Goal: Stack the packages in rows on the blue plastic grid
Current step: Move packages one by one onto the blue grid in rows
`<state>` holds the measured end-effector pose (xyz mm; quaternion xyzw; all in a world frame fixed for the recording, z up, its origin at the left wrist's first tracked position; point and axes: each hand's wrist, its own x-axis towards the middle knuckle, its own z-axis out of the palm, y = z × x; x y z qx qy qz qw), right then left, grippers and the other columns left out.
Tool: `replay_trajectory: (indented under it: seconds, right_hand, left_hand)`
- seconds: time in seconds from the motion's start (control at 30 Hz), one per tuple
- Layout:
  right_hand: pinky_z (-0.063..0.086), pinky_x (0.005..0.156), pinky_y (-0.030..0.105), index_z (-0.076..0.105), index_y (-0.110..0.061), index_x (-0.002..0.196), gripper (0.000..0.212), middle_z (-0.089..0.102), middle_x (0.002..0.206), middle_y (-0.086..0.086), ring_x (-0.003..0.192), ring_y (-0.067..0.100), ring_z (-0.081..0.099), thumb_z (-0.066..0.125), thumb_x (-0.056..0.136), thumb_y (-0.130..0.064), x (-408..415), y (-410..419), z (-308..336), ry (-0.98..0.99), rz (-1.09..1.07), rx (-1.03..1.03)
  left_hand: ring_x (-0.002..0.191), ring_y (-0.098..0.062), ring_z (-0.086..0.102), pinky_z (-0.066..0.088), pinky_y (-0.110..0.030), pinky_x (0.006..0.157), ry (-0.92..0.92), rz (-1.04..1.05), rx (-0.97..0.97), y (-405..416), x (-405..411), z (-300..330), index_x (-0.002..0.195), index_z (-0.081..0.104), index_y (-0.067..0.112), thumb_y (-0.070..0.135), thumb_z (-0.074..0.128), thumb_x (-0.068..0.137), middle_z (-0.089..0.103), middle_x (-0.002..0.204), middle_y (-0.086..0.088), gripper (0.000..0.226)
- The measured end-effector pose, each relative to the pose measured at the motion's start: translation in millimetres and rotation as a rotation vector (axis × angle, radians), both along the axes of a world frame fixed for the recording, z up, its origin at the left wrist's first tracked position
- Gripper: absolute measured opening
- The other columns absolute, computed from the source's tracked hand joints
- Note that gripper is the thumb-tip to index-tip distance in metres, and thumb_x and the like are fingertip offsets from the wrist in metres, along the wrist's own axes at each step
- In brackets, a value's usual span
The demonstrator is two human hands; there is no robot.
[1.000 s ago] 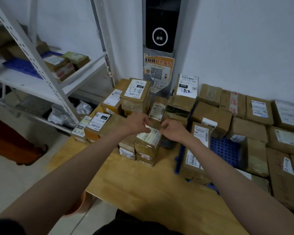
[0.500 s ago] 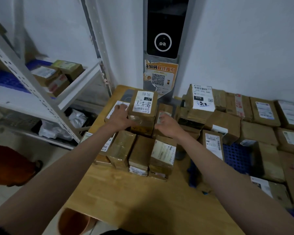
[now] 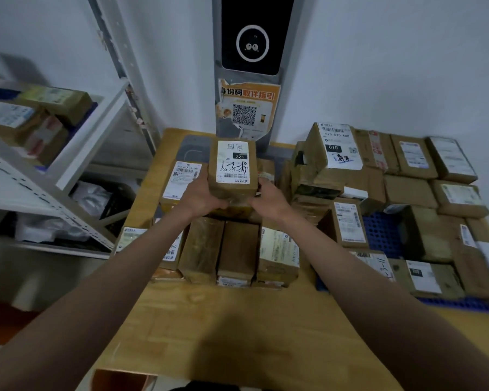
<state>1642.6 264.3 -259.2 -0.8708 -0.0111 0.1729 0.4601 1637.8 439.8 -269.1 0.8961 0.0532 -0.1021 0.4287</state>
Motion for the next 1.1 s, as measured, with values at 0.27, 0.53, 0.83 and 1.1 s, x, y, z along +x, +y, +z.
replay_trajectory:
  seconds: [0.27, 0.53, 0.83, 1.1]
  right_hand:
    - [0.044, 0.082, 0.015, 0.049, -0.015, 0.135, 0.053, 0.059, 0.128, -0.002, 0.108, 0.010, 0.055, 0.072, 0.088, -0.025, -44, -7, 25, -0.130, -0.040, 0.104]
    - [0.050, 0.090, 0.032, 0.050, -0.017, 0.121, 0.038, 0.064, 0.119, 0.000, 0.110, 0.019, 0.061, 0.069, 0.088, -0.018, -124, -62, 36, -0.165, -0.033, 0.125]
    - [0.053, 0.088, 0.032, 0.045, -0.008, 0.129, 0.050, 0.062, 0.121, 0.005, 0.108, 0.018, 0.060, 0.070, 0.087, -0.018, -232, -165, 29, -0.144, -0.078, 0.168]
    - [0.053, 0.078, 0.030, 0.051, -0.014, 0.119, 0.038, 0.064, 0.105, -0.004, 0.094, 0.012, 0.062, 0.066, 0.089, -0.033, -271, -263, 27, -0.183, -0.278, 0.206]
  left_hand:
    - [0.116, -0.019, 0.056, 0.046, -0.034, 0.094, -0.153, 0.025, -0.002, -10, -39, 36, 0.126, 0.050, 0.018, 0.026, 0.087, 0.069, 0.061, 0.128, -0.001, 0.068]
    - [0.113, -0.013, 0.058, 0.048, -0.026, 0.087, -0.298, 0.018, -0.033, -55, -122, 42, 0.119, 0.055, 0.032, 0.020, 0.088, 0.065, 0.063, 0.121, 0.009, 0.065]
    - [0.097, 0.005, 0.058, 0.044, -0.014, 0.073, -0.310, -0.042, -0.031, -153, -221, 40, 0.106, 0.055, 0.039, 0.018, 0.086, 0.065, 0.060, 0.103, 0.023, 0.055]
    - [0.116, -0.017, 0.057, 0.050, -0.034, 0.090, -0.252, -0.132, -0.057, -256, -242, 33, 0.128, 0.052, 0.020, 0.031, 0.087, 0.065, 0.060, 0.128, 0.000, 0.073]
